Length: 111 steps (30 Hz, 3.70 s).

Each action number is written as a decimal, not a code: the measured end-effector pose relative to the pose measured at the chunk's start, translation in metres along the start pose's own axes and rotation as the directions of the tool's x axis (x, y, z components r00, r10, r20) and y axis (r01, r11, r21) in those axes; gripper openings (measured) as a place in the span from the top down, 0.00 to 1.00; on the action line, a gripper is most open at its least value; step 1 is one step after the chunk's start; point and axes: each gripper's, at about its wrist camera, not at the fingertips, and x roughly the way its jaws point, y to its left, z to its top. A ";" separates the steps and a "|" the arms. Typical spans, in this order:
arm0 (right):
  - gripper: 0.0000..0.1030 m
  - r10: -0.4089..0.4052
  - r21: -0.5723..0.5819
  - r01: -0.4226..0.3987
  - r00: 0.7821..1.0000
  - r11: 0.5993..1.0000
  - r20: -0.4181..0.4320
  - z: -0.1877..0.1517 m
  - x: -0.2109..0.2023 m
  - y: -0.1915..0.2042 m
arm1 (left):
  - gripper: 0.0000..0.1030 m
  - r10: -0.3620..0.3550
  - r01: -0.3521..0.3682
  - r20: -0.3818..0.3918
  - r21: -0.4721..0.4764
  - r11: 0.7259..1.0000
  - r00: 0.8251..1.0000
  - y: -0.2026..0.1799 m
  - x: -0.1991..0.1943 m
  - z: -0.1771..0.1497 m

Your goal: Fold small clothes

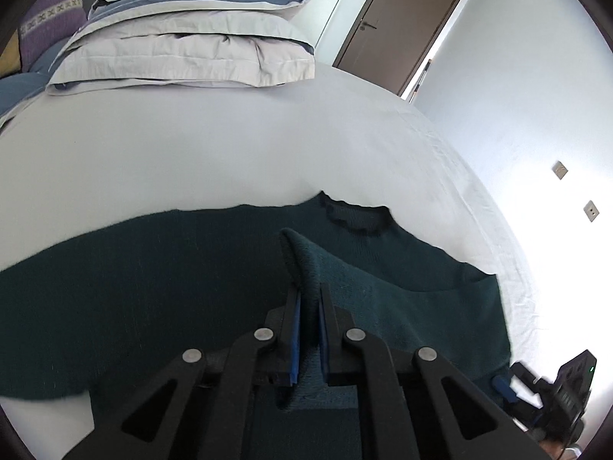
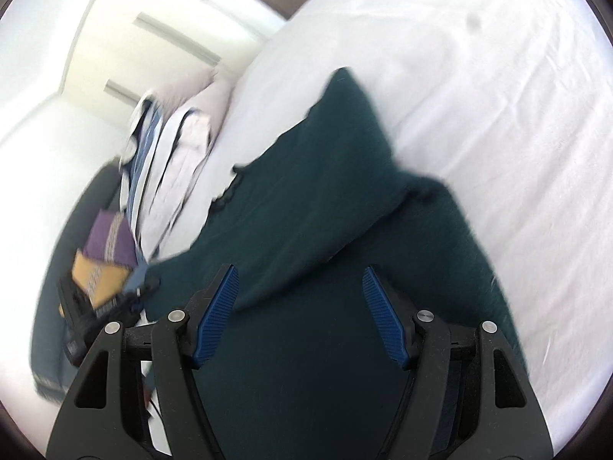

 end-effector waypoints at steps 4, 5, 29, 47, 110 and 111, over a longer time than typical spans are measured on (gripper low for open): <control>0.43 0.011 0.103 -0.017 0.999 0.995 0.052 0.023 -0.002 -0.018 | 0.91 0.027 -0.028 -0.046 -0.020 0.999 0.999 0.017 0.025 -0.010; 0.44 -0.004 0.122 -0.006 0.997 0.993 0.081 0.028 -0.006 -0.024 | 0.91 0.034 -0.035 -0.054 -0.023 0.999 0.998 0.021 0.030 -0.014; 0.54 -0.009 -0.041 0.007 0.999 0.999 -0.038 0.073 0.051 0.032 | 0.83 -0.077 0.078 0.016 -0.088 0.993 0.997 0.052 0.041 -0.047; 0.51 -0.121 -0.099 0.122 0.992 0.988 0.022 0.133 0.086 0.022 | 0.81 -0.107 0.111 0.042 -0.100 0.989 0.993 0.054 0.044 -0.049; 0.46 0.035 -0.282 -0.058 0.996 0.958 -0.086 -0.136 -0.049 0.103 | 0.92 0.143 -0.081 0.204 -0.285 0.955 0.969 0.136 -0.151 -0.023; 0.46 0.035 -0.273 -0.054 0.997 0.961 -0.075 -0.133 -0.054 0.095 | 0.91 0.129 -0.088 0.204 -0.199 0.976 0.970 0.101 -0.141 -0.022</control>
